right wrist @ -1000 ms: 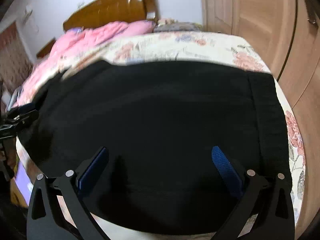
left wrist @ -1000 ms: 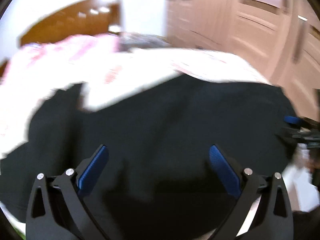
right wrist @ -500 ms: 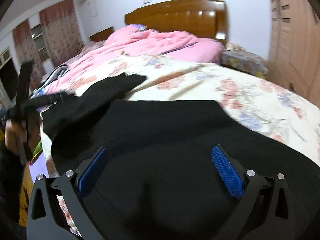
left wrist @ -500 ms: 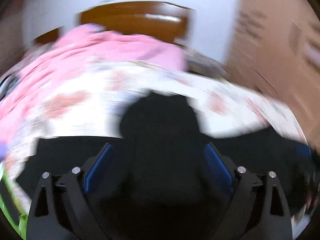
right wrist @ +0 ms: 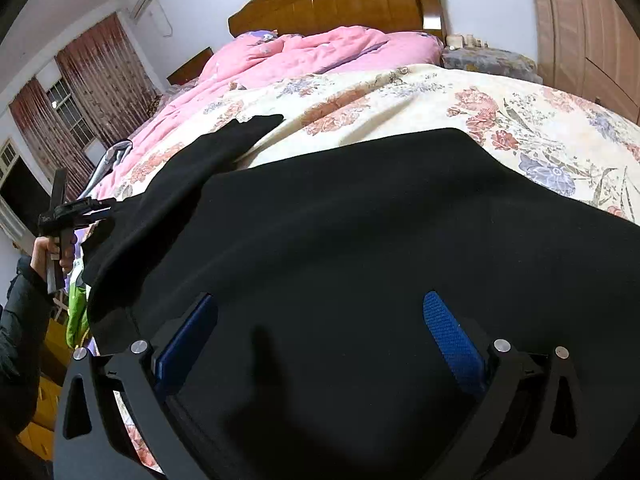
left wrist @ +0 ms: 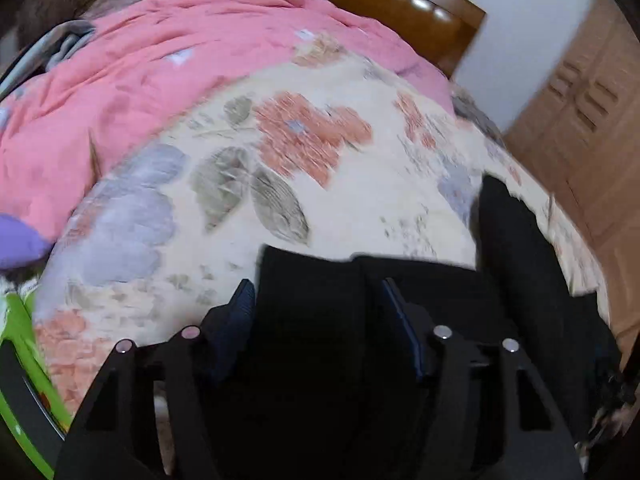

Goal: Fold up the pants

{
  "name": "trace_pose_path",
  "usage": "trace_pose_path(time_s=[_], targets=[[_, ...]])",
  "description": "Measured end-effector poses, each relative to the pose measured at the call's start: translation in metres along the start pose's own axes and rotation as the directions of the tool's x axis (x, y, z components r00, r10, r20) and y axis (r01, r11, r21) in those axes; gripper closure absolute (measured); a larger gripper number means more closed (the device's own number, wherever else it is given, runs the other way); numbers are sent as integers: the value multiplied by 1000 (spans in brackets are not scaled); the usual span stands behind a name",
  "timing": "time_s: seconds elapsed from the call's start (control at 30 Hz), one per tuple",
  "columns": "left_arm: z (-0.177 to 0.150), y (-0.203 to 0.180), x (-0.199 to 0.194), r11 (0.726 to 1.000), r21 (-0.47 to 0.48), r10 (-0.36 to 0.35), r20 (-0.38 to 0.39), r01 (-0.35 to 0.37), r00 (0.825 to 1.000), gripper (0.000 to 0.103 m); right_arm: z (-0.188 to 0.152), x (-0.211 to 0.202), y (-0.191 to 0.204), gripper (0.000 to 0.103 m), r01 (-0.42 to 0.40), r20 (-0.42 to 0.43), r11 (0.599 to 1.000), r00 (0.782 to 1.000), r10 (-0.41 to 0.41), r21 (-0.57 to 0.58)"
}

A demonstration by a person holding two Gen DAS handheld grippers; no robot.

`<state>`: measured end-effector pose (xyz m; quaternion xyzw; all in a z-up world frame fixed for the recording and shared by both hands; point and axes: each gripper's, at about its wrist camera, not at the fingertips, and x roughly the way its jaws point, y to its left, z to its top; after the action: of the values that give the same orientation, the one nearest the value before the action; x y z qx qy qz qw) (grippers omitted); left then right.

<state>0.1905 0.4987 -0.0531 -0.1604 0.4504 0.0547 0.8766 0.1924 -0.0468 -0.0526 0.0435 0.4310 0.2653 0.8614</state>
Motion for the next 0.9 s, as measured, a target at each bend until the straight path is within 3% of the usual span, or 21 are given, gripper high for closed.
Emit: trace_pose_path(time_s=[0.07, 0.13, 0.2, 0.3, 0.4, 0.47, 0.57, 0.63, 0.67, 0.7, 0.73, 0.77, 0.8, 0.83, 0.87, 0.9], targets=[[-5, -4, 4, 998, 55, 41, 17, -42, 999, 46, -1, 0, 1, 4, 6, 1, 1000, 1000, -6, -3], [-7, 0, 5, 997, 48, 54, 55, -57, 997, 92, -1, 1, 2, 4, 9, 2, 1000, 1000, -9, -3], [-7, -6, 0, 994, 74, 68, 90, -75, 994, 93, -1, 1, 2, 4, 11, 2, 1000, 1000, -11, -5], [-2, -31, -20, 971, 164, 144, 176, -173, 974, 93, -2, 0, 2, 4, 15, 3, 1000, 1000, -15, -7], [19, -37, -36, 961, 164, 175, 256, -221, 951, 93, -2, 0, 2, 4, 12, 4, 1000, 1000, -12, -5], [32, -36, -22, 946, 184, 222, 230, -266, 948, 93, -2, 0, 2, 4, 8, 7, 1000, 1000, -8, -1], [31, -28, 31, 917, 223, 319, 93, -332, 943, 90, -3, -2, 2, 4, -3, 13, 1000, 1000, 3, 9], [20, -25, 41, 905, 214, 352, 108, -367, 930, 81, -3, -3, 1, 4, -13, 17, 1000, 1000, 12, 17], [18, -23, 35, 906, 166, 371, 137, -390, 919, 64, -3, -3, 1, 4, -16, 18, 1000, 1000, 15, 19], [18, -21, 27, 887, 114, 430, 154, -448, 890, 28, -3, -3, 1, 4, -18, 18, 1000, 1000, 18, 20], [18, -20, 21, 851, 78, 502, 166, -519, 848, 14, -3, -3, 1, 4, -18, 18, 1000, 1000, 18, 20], [17, -23, 9, 771, 23, 621, 194, -636, 760, 12, -3, -3, 1, 4, -18, 17, 1000, 1000, 17, 19], [16, -29, -3, 717, -13, 683, 209, -697, 699, 12, -3, -2, 2, 4, -15, 14, 1000, 1000, 15, 16], [14, -45, -23, 689, -45, 708, 251, -723, 660, 12, -3, -2, 2, 4, -13, 12, 1000, 1000, 13, 13], [12, -62, -37, 723, -44, 669, 296, -690, 682, 12, -2, -2, 3, 4, -9, 10, 1000, 1000, 9, 10], [9, -86, -51, 778, -20, 595, 343, -628, 727, 8, -3, -1, 3, 4, -9, 7, 1000, 1000, 9, 7]])
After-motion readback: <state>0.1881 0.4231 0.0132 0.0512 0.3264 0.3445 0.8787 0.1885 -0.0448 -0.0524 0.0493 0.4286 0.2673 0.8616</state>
